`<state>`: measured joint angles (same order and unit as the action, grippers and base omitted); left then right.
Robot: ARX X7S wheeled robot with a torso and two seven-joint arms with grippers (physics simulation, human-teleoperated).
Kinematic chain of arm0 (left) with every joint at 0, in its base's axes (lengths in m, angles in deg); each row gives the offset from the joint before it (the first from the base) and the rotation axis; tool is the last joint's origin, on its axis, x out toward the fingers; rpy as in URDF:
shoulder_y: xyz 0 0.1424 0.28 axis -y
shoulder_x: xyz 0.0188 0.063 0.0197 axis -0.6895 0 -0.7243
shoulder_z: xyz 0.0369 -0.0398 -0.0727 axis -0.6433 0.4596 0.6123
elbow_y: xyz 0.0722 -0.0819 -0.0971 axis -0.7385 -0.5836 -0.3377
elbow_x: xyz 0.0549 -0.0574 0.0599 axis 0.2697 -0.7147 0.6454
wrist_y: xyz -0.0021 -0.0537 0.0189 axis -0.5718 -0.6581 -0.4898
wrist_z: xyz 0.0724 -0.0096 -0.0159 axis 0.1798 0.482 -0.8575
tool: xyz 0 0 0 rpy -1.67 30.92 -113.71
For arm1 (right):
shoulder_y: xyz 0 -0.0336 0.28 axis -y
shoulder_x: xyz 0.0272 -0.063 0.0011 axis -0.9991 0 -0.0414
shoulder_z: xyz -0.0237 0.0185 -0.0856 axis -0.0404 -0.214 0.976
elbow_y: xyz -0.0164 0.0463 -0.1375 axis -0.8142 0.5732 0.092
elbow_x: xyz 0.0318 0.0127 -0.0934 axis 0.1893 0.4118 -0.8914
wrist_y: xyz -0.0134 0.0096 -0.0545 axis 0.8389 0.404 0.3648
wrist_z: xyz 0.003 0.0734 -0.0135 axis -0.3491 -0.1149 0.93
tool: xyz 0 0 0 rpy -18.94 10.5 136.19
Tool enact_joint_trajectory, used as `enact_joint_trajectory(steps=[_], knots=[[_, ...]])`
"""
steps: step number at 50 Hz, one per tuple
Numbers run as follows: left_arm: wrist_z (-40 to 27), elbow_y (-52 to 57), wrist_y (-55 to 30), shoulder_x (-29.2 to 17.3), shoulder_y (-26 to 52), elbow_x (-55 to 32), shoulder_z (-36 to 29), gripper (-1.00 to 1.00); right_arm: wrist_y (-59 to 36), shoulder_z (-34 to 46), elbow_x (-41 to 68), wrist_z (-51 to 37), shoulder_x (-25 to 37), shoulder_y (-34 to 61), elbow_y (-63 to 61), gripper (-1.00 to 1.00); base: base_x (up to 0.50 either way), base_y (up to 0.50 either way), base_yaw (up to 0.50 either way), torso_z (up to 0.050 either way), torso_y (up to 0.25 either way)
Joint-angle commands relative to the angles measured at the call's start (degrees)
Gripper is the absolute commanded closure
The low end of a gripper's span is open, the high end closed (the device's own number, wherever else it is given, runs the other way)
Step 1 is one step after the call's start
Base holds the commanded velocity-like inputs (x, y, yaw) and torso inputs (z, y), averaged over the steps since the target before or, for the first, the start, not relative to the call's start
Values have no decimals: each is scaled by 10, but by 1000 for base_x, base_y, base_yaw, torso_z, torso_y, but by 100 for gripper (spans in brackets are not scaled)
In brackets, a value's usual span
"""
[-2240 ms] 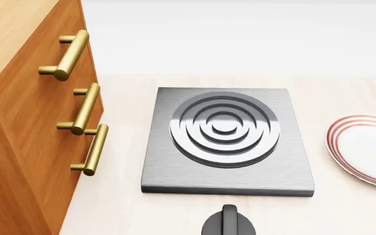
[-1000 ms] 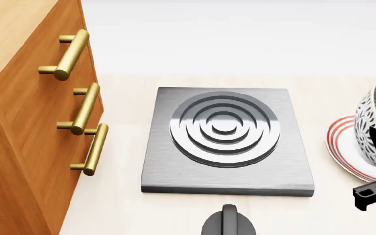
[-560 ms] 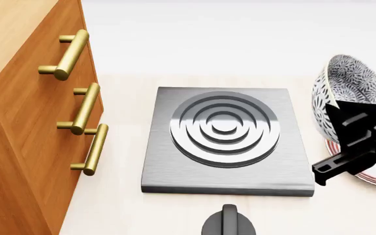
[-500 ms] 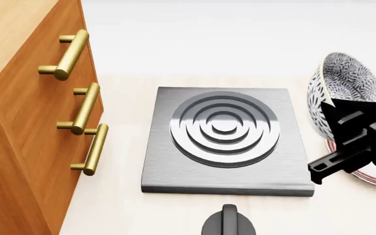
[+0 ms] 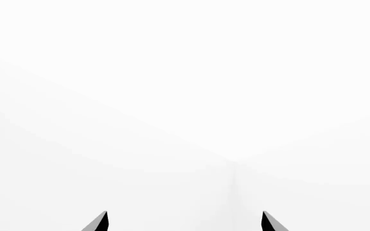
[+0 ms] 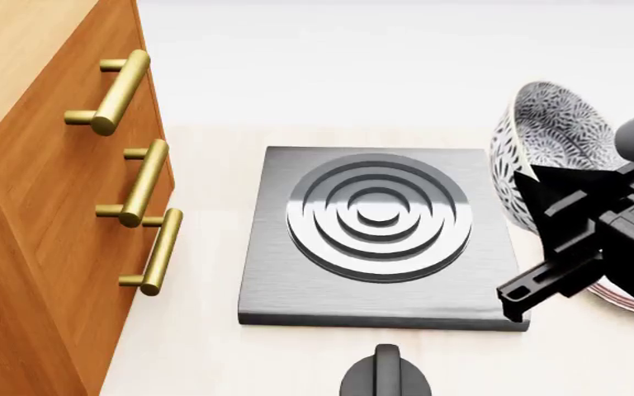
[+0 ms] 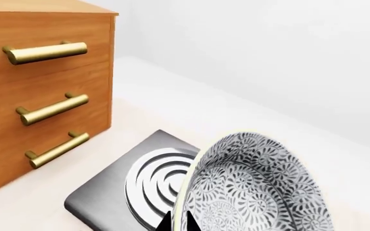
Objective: Put the bowl on the stove.
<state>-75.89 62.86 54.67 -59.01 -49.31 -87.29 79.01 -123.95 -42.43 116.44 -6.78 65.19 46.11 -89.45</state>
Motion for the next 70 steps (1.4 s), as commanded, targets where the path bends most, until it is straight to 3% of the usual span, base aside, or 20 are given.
enact_joint_trajectory(steps=[1,10,21,30,40,44,62,70], knots=[[9,-4,-3,11,1,11,12,-100,12,-20,-13,13,-1,-12,-24,100,0,0,0,0,0],[7,-4,-1,7,1,9,16,-100,30,4,-35,26,-22,2,2,100,0,0,0,0,1],[8,-5,3,7,-3,11,19,-100,117,114,-152,110,-119,103,196,100,0,0,0,0,0],[6,-7,4,6,-3,9,15,-100,175,160,-206,160,-177,170,340,100,0,0,0,0,1],[5,-9,5,5,-2,9,13,-100,320,216,-289,235,-291,286,640,100,0,0,0,0,0],[7,-9,5,7,-3,12,11,-100,450,230,-323,272,-369,370,883,100,0,0,0,0,0],[2,-9,4,6,0,24,4,-100,398,78,-468,268,-424,376,895,100,0,0,0,0,1],[-1,-8,3,7,2,32,1,-100,381,46,-498,264,-437,373,895,100,0,0,0,0,1]])
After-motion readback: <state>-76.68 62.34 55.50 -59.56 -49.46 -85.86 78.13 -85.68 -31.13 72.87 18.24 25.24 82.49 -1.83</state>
